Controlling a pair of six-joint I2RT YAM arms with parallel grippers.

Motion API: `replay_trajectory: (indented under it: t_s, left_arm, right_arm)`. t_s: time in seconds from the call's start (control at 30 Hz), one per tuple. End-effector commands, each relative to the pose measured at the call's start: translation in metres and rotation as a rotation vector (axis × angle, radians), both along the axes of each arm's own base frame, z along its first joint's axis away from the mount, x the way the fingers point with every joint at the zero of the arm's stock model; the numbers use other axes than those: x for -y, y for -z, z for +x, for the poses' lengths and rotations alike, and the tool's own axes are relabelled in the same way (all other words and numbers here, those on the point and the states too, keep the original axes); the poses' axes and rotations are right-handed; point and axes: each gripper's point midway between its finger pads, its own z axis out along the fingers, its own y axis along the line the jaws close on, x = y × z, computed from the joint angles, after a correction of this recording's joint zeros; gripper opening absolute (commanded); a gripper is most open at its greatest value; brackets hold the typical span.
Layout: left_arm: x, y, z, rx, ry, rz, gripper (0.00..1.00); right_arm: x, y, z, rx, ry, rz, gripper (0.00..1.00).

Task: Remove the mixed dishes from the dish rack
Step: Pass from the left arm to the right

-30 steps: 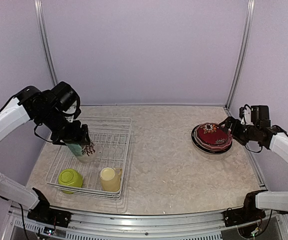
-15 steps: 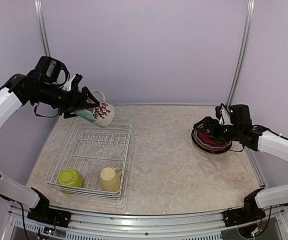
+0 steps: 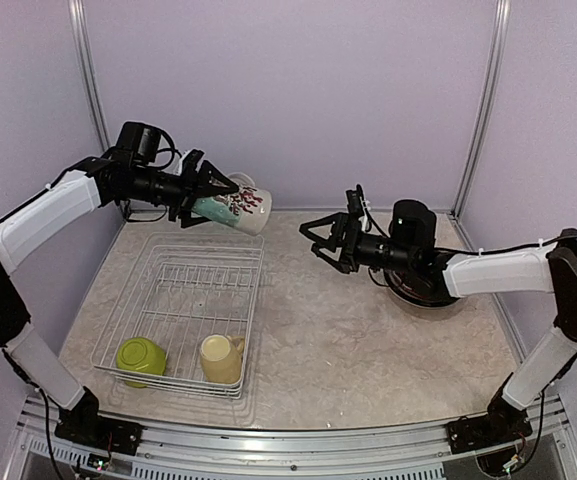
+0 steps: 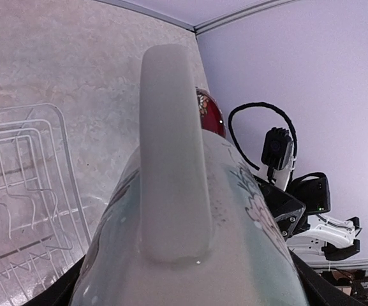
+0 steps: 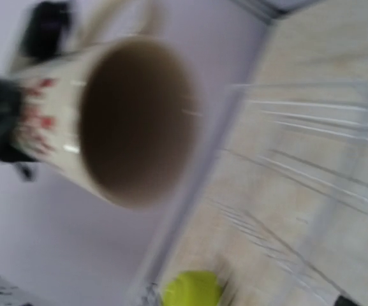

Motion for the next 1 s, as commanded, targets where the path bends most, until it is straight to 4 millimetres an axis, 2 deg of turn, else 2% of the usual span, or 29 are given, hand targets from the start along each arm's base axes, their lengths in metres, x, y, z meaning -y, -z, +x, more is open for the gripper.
replay_trajectory:
  t_s: [0.0,0.17,0.33,0.53,0.8,0.97]
  left_arm:
    - [0.022,-0.033,-0.001,0.077,0.13,-0.195,0.45]
    - [0.033,-0.014,-0.006,0.038,0.201,-0.247,0.43]
    - [0.044,0.002,-0.012,0.017,0.25,-0.247,0.43]
    - [0.043,0.023,-0.012,-0.029,0.26,-0.259,0.42]
    - [0.041,0.033,-0.015,-0.065,0.264,-0.279,0.43]
    - [0.041,0.03,-0.019,-0.063,0.286,-0.289,0.46]
  right_arm:
    - [-0.031,-0.048,-0.008,0.105,-0.104,0.179,0.99]
    - [-0.046,-0.045,0.0,0.124,-0.109,0.182,0.92]
    - [-0.058,-0.042,0.007,0.106,-0.136,0.204,0.76]
    - [-0.071,-0.041,0.001,0.087,-0.184,0.272,0.59]
    - [-0.076,-0.038,0.004,0.057,-0.211,0.369,0.48]
    - [-0.079,-0.034,0.005,0.045,-0.223,0.371,0.37]
